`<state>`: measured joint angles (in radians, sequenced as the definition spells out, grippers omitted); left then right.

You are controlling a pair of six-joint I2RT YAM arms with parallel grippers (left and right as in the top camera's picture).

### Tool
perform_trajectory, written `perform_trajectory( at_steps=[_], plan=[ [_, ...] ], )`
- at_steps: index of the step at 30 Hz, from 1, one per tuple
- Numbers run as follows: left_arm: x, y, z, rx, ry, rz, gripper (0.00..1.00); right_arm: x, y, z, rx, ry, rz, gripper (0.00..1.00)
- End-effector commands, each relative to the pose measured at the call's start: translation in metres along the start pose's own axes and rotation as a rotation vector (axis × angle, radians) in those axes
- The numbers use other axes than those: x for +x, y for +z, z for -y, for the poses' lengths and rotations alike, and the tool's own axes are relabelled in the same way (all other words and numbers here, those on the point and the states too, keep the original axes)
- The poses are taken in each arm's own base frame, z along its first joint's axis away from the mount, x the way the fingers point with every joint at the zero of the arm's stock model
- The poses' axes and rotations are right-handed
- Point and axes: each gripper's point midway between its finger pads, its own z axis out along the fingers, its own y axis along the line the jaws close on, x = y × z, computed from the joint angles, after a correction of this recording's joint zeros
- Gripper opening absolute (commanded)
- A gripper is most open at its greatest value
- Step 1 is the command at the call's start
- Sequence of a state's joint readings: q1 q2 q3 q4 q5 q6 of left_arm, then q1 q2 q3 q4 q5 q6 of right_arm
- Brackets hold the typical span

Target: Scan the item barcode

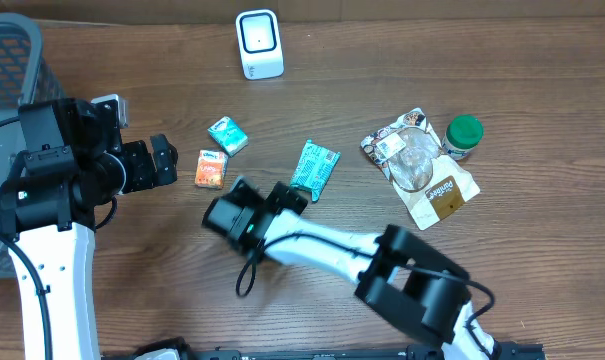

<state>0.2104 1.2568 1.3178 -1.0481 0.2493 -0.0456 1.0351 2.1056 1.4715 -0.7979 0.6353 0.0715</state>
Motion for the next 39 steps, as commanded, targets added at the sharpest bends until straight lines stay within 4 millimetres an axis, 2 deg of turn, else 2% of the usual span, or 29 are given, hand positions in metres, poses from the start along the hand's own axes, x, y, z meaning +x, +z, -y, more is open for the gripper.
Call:
perform_trajectory(
  at_steps=[1,4,6,8,10,11,12,14,16,19,20,27,34,39],
  plan=[
    [-0.005,-0.003,-0.001,-0.008,0.008,0.015,1.0,-0.031,-0.027,0.042,-0.206,0.281,0.06,0.74],
    [-0.005,-0.003,-0.001,-0.008,0.008,0.015,1.0,-0.036,-0.028,0.07,-0.359,0.399,0.063,0.71],
    [-0.005,-0.003,-0.001,-0.008,0.008,0.015,1.0,-0.033,-0.021,0.084,-0.472,0.478,0.043,0.66],
    [-0.005,-0.003,-0.001,-0.008,0.008,0.015,1.0,-0.026,-0.014,0.093,-0.584,0.586,-0.005,0.63],
    [-0.005,-0.003,-0.001,-0.008,0.008,0.015,0.99,-0.022,-0.012,0.091,-0.739,0.68,-0.052,0.58],
    [-0.005,-0.003,-0.001,-0.008,0.008,0.015,1.0,-0.021,-0.012,0.089,-0.799,0.705,-0.061,0.47],
    [-0.005,-0.003,-0.001,-0.008,0.008,0.015,1.0,-0.019,-0.009,0.089,-0.833,0.739,-0.073,0.4],
    [-0.005,-0.003,-0.001,-0.008,0.008,0.015,1.0,-0.007,0.006,0.093,-0.804,0.816,-0.126,0.33],
    [-0.005,-0.003,-0.001,-0.008,0.008,0.015,1.0,0.011,0.025,0.101,-0.691,0.891,-0.192,0.25],
    [-0.005,-0.003,-0.001,-0.008,0.008,0.015,0.99,0.047,0.05,0.123,-0.449,1.031,-0.284,0.23],
    [-0.005,-0.003,-0.001,-0.008,0.008,0.015,1.0,0.053,0.055,0.127,-0.406,1.051,-0.293,0.23],
    [-0.005,-0.003,-0.001,-0.008,0.008,0.015,1.0,0.048,0.074,0.127,-0.387,1.066,-0.24,0.14],
    [-0.005,-0.003,-0.001,-0.008,0.008,0.015,1.0,0.053,0.105,0.113,-0.362,1.049,-0.257,0.14],
    [-0.005,-0.003,-0.001,-0.008,0.008,0.015,1.0,0.051,0.111,0.111,-0.363,1.051,-0.248,0.14]
  ],
)
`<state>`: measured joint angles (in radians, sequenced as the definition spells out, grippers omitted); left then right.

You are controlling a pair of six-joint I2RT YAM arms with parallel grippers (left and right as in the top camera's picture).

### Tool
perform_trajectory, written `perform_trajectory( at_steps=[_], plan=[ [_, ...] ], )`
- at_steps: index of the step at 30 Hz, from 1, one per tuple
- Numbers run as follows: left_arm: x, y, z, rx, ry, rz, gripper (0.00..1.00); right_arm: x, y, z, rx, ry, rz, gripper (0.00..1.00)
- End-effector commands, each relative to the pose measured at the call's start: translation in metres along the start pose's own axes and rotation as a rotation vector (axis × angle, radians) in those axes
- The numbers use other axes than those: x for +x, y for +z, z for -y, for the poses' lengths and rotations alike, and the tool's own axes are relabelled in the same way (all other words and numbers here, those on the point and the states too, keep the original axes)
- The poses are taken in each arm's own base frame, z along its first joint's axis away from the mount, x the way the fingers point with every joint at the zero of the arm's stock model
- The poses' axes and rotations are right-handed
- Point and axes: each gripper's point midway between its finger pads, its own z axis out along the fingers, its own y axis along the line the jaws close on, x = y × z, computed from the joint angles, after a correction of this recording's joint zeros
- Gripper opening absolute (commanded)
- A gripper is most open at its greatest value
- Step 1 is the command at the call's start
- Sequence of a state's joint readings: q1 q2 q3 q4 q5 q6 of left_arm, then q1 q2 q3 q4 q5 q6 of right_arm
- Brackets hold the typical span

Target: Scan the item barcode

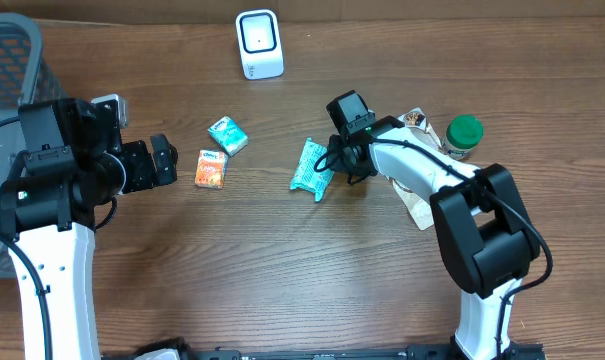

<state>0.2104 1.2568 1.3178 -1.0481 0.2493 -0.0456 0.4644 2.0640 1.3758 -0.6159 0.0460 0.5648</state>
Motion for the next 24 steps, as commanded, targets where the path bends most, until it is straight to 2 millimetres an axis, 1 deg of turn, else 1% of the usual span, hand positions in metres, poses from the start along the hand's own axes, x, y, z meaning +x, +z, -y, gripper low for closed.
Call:
perform_trajectory(
  at_steps=[1,3,4,5,7,10,12,15,17,20,21,22,24],
  plan=[
    [-0.005,-0.003,-0.001,-0.008,0.008,0.015,1.0,0.003,0.011,0.006,0.025,0.003,0.0,0.14],
    [-0.005,-0.003,-0.001,-0.008,0.008,0.015,1.0,-0.004,0.011,0.0,-0.003,-0.012,0.026,0.14],
    [-0.005,-0.003,-0.001,-0.008,0.008,0.015,1.0,-0.006,0.011,-0.007,-0.038,-0.046,0.032,0.13],
    [-0.005,-0.003,-0.001,-0.008,0.008,0.015,0.99,-0.008,0.01,-0.017,-0.087,-0.093,0.036,0.13],
    [-0.005,-0.003,-0.001,-0.008,0.008,0.015,0.99,-0.009,0.006,-0.044,-0.22,-0.214,0.041,0.13],
    [-0.005,-0.003,-0.001,-0.008,0.008,0.015,1.0,-0.001,-0.002,-0.076,-0.374,-0.393,0.046,0.13],
    [-0.005,-0.003,-0.001,-0.008,0.008,0.015,1.0,0.012,-0.006,-0.091,-0.43,-0.473,0.027,0.13],
    [-0.005,-0.003,-0.001,-0.008,0.008,0.015,1.0,0.038,-0.008,-0.104,-0.458,-0.559,-0.024,0.15],
    [-0.005,-0.003,-0.001,-0.008,0.008,0.015,1.0,0.056,-0.009,-0.109,-0.46,-0.615,-0.058,0.18],
    [-0.005,-0.003,-0.001,-0.008,0.008,0.015,1.0,0.075,-0.01,-0.116,-0.46,-0.671,-0.091,0.18],
    [-0.005,-0.003,-0.001,-0.008,0.008,0.015,0.99,0.077,-0.011,-0.118,-0.463,-0.685,-0.092,0.18],
    [-0.005,-0.003,-0.001,-0.008,0.008,0.015,1.0,0.077,-0.013,-0.12,-0.464,-0.698,-0.087,0.21],
    [-0.005,-0.003,-0.001,-0.008,0.008,0.015,1.0,0.071,-0.019,-0.124,-0.462,-0.697,-0.079,0.25]
  ],
)
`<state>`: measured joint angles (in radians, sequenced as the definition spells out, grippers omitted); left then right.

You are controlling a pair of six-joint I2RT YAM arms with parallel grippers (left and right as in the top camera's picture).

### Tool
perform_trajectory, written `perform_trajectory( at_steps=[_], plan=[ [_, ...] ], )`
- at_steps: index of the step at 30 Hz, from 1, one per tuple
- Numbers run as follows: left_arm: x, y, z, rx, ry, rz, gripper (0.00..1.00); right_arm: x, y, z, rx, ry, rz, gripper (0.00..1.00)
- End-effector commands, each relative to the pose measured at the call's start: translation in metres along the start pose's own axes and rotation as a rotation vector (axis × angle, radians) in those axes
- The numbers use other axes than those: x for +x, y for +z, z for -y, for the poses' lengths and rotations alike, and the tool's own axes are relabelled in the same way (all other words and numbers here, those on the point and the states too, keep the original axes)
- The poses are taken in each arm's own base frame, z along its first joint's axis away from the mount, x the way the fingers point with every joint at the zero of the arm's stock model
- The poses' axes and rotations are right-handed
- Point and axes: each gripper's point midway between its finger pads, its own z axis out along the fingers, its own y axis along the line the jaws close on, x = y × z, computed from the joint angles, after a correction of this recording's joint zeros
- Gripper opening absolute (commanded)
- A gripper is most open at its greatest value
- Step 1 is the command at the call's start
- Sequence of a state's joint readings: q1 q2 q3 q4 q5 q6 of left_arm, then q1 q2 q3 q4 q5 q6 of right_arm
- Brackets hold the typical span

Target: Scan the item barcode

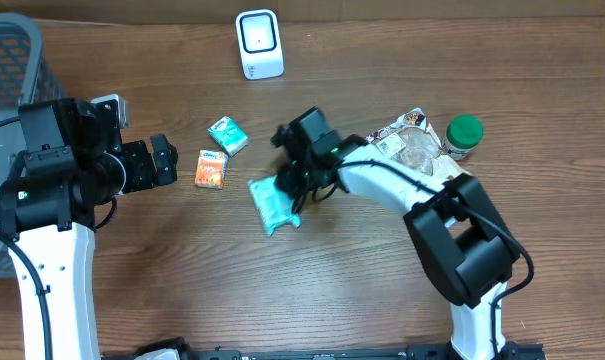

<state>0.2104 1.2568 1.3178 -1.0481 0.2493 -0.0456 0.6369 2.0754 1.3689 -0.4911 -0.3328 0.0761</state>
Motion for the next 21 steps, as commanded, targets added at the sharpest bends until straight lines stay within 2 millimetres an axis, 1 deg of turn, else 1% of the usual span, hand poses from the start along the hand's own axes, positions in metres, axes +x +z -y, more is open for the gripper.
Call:
perform_trajectory(
  at_steps=[1,3,5,7,8,10,12,13,17,20,21],
  plan=[
    [-0.005,-0.003,-0.001,-0.008,0.008,0.015,1.0,-0.015,-0.009,0.0,-0.01,-0.04,0.016,0.29],
    [-0.005,-0.003,-0.001,-0.008,0.008,0.015,1.0,-0.026,-0.025,-0.006,-0.024,-0.014,0.019,0.31],
    [-0.005,-0.003,-0.001,-0.008,0.008,0.015,1.0,-0.032,-0.041,-0.015,-0.049,0.026,0.009,0.31],
    [-0.005,-0.003,-0.001,-0.008,0.008,0.015,1.0,-0.032,-0.05,-0.027,-0.094,0.048,-0.014,0.31],
    [-0.005,-0.003,-0.001,-0.008,0.008,0.015,1.0,-0.03,-0.05,-0.033,-0.116,0.062,-0.024,0.31],
    [-0.005,-0.003,-0.001,-0.008,0.008,0.015,0.99,-0.024,-0.047,-0.051,-0.177,0.084,-0.056,0.3],
    [-0.005,-0.003,-0.001,-0.008,0.008,0.015,1.0,-0.015,-0.04,-0.067,-0.206,0.104,-0.092,0.24],
    [-0.005,-0.003,-0.001,-0.008,0.008,0.015,1.0,-0.01,-0.034,-0.074,-0.208,0.124,-0.112,0.17],
    [-0.005,-0.003,-0.001,-0.008,0.008,0.015,1.0,0.01,-0.016,-0.103,-0.216,0.15,-0.182,0.07],
    [-0.005,-0.003,-0.001,-0.008,0.008,0.015,1.0,0.024,-0.006,-0.117,-0.19,0.131,-0.217,0.05],
    [-0.005,-0.003,-0.001,-0.008,0.008,0.015,0.99,0.028,-0.004,-0.118,-0.167,0.127,-0.225,0.05]
  ],
)
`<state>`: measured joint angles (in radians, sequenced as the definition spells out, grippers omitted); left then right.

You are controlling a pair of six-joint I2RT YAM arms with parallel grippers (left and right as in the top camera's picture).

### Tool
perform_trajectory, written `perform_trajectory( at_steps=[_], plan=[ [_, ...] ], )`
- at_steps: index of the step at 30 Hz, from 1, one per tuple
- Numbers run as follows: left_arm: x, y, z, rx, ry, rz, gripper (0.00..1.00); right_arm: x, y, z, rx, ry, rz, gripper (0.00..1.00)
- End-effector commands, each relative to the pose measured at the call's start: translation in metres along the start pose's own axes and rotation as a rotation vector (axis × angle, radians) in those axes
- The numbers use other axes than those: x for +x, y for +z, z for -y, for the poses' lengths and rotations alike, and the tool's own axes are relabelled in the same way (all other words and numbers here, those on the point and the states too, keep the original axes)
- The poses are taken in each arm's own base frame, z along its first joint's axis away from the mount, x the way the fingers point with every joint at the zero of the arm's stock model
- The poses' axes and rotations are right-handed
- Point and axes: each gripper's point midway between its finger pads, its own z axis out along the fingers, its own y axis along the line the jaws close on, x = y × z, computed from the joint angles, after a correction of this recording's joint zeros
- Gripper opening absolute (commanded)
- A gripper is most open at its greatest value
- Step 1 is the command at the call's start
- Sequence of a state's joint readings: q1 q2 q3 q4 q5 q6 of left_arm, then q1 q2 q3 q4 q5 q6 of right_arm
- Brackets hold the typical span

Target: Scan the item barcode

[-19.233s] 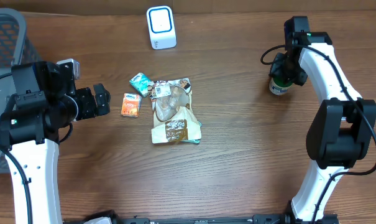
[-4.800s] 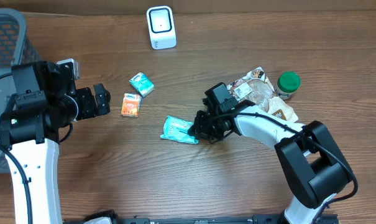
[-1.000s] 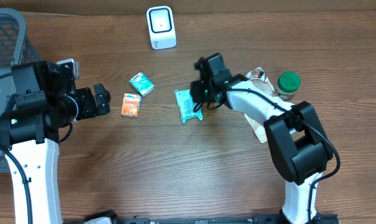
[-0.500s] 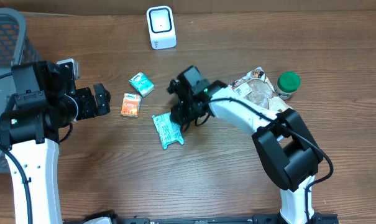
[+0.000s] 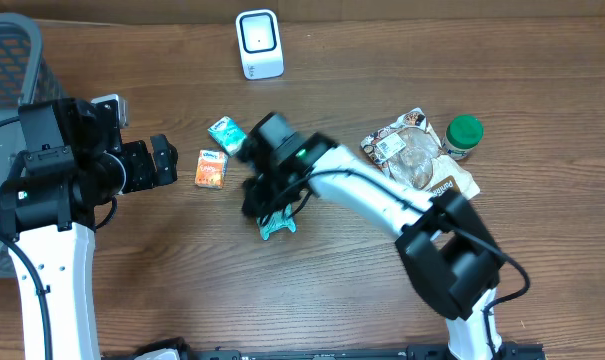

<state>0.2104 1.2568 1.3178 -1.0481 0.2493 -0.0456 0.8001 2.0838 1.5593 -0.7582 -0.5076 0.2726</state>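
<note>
A teal snack packet (image 5: 275, 229) pokes out below my right gripper (image 5: 267, 207), which is shut on it left of the table's middle; most of the packet is hidden under the gripper, and no barcode shows. The white barcode scanner (image 5: 259, 43) stands at the far edge, well above the gripper. At the left, my left gripper (image 5: 165, 163) points toward a small orange packet (image 5: 211, 169); its jaws are too dark to read.
A small teal box (image 5: 227, 134) lies just up-left of the right gripper. A brown cookie bag (image 5: 422, 165) and a green-lidded jar (image 5: 464, 135) sit at the right. A grey basket (image 5: 7, 60) fills the far left corner.
My right gripper has shifted left and slightly toward the near edge with the teal packet. The packet, then largely showing, is now mostly hidden beneath the gripper. The left arm is unmoved.
The right gripper was first left of the teal packet, which lay flat mid-table. Then it stood at the packet's right edge. Later the packet was off its spot and to the left, in the gripper. Now it is further left, near the orange packet.
</note>
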Motion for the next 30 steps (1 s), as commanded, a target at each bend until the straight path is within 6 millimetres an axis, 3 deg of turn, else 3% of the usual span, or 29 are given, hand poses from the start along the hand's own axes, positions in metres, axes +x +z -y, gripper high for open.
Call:
perform_trajectory(
  at_steps=[1,6,16,26,30],
  plan=[
    [-0.005,-0.003,-0.001,-0.008,0.008,0.015,1.0,0.01,0.015,-0.001,0.061,0.051,-0.03,0.05],
    [-0.005,-0.003,-0.001,-0.008,0.008,0.015,1.0,0.022,0.017,0.022,0.248,0.104,-0.03,0.05],
    [-0.005,-0.003,-0.001,-0.008,0.008,0.015,1.0,0.037,0.022,0.063,0.362,0.209,-0.06,0.06],
    [-0.005,-0.003,-0.001,-0.008,0.008,0.015,1.0,0.019,-0.008,0.115,0.395,0.314,-0.007,0.06],
    [-0.005,-0.003,-0.001,-0.008,0.008,0.015,0.99,0.01,-0.014,0.107,0.275,0.239,-0.026,0.06]
  ],
)
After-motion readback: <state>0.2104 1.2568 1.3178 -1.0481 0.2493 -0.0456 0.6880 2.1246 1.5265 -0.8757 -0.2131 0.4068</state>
